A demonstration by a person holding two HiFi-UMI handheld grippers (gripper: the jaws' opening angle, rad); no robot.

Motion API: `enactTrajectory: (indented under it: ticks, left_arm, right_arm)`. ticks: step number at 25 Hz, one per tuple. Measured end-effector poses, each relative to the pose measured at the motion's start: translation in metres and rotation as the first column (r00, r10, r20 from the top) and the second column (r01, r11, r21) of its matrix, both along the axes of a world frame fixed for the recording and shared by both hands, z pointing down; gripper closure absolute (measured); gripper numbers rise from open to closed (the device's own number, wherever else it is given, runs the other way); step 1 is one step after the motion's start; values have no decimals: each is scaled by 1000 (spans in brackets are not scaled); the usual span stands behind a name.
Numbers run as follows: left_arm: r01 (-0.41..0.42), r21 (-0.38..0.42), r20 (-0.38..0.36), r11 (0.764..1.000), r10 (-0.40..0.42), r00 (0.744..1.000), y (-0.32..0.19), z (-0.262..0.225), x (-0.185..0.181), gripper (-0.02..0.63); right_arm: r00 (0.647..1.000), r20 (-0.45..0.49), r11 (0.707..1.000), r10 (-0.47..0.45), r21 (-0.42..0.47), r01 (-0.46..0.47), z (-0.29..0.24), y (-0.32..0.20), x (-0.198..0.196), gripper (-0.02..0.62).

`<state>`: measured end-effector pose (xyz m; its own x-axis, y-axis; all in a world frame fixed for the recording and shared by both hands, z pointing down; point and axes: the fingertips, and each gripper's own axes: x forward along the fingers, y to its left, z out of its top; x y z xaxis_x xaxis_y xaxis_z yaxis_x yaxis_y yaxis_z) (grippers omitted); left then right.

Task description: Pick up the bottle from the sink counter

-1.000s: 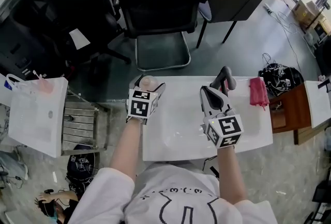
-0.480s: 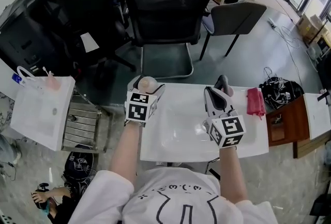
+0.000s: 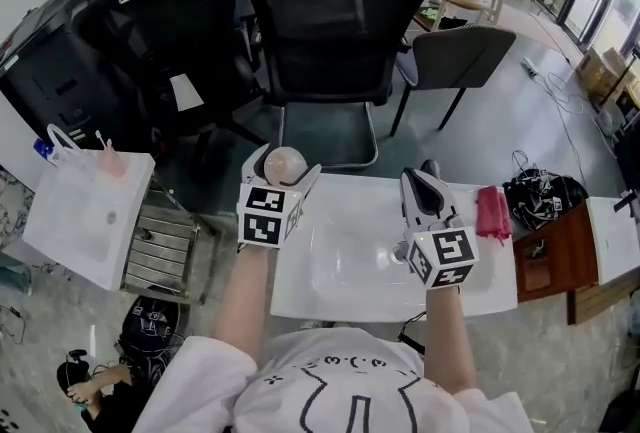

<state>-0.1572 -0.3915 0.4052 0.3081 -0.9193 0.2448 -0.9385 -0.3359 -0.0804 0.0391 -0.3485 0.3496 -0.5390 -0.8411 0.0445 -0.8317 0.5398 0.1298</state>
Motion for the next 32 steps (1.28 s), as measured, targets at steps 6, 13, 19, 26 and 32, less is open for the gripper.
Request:
enactTrajectory:
  ticks: [6, 13, 19, 26, 32]
  left_arm:
    - [11, 100, 12, 995, -12, 1000, 12, -38, 1, 198]
    - [10, 224, 7, 974, -12, 1000, 26, -83, 4, 198]
    - [21, 316, 5, 948, -24, 1000, 34, -112, 2, 197]
    - [25, 373, 6, 927, -30, 1000, 40, -130, -2, 197]
    - [23, 419, 19, 908, -34, 999, 47, -149, -3, 197]
  right_arm:
    - [998, -59, 997, 1, 82, 4, -22, 8, -1, 566]
    - [998, -54, 990, 9, 143, -1, -44, 13, 0, 566]
    - [999, -24, 983, 22, 185, -17, -66, 16, 6, 566]
    - [999, -19, 969, 48, 242, -42, -91, 20, 13, 566]
    - [997, 0, 962, 77, 264, -74, -107, 19, 22, 566]
